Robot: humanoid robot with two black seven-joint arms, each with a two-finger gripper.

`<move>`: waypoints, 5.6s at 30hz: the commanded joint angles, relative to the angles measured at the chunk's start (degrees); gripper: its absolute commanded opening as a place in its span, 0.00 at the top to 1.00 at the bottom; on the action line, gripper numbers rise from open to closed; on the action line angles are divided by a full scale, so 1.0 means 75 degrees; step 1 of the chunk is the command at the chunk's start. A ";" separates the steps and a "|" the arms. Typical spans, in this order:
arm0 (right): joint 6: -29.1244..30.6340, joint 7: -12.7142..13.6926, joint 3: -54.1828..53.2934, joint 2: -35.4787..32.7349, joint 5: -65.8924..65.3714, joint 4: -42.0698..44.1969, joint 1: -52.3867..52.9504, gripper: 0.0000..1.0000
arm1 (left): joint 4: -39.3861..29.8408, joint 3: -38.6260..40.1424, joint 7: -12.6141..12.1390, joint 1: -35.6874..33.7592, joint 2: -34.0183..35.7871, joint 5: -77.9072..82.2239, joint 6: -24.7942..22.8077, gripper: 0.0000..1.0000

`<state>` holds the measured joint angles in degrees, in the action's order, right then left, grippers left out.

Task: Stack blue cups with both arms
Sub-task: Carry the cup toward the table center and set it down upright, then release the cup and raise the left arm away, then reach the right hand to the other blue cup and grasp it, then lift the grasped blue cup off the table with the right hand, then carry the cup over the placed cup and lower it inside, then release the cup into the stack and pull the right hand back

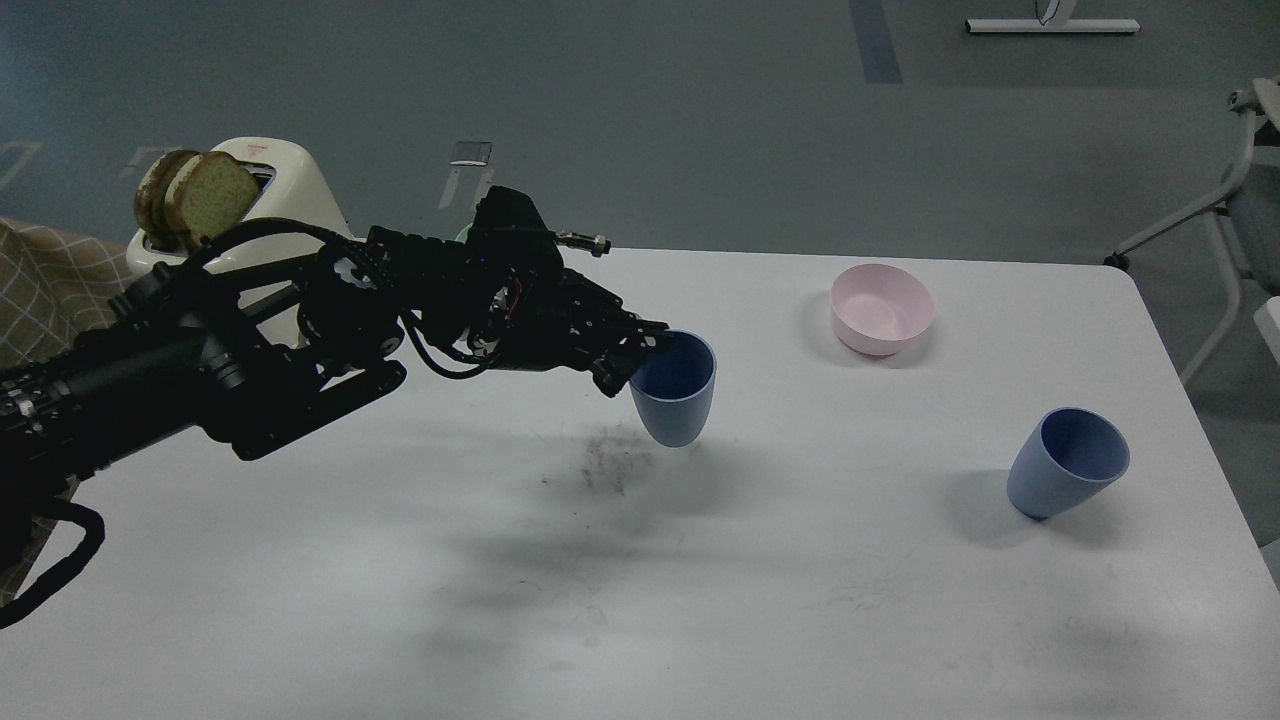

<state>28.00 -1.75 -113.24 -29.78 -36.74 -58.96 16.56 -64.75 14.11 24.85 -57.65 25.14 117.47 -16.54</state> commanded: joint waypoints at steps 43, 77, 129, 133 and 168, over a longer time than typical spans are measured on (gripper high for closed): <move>0.0000 -0.0235 0.0731 -0.1620 -0.4939 -0.2917 -0.2430 0.00 | 0.0677 0.4584 -0.0255 0.1685 0.0269 -0.9022 0.0904 0.03; 0.0000 -0.0681 0.4036 -0.1150 -1.0862 -0.3341 -0.2559 0.63 | 0.1673 0.5583 -0.0267 0.2132 0.0152 -1.1866 0.0728 0.03; 0.0000 0.0140 0.9050 0.1262 -0.9725 -0.3495 0.3768 1.00 | 0.1579 0.5583 -0.0290 0.2003 0.0023 -1.1807 0.0705 0.02; 0.0000 0.0152 0.9263 0.1533 -0.9773 -0.3224 0.3886 1.00 | 0.1579 0.5583 -0.0290 0.2003 0.0035 -1.1807 0.0693 0.02; 0.0000 0.0375 0.9931 0.1744 -1.0089 -0.3212 0.3757 0.61 | 0.1579 0.5583 -0.0255 0.2015 0.0046 -1.1807 0.0681 0.02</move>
<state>28.00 1.06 -38.67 -16.70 -112.55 -83.00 44.66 -52.91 55.99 22.91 -42.54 25.40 28.85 -11.43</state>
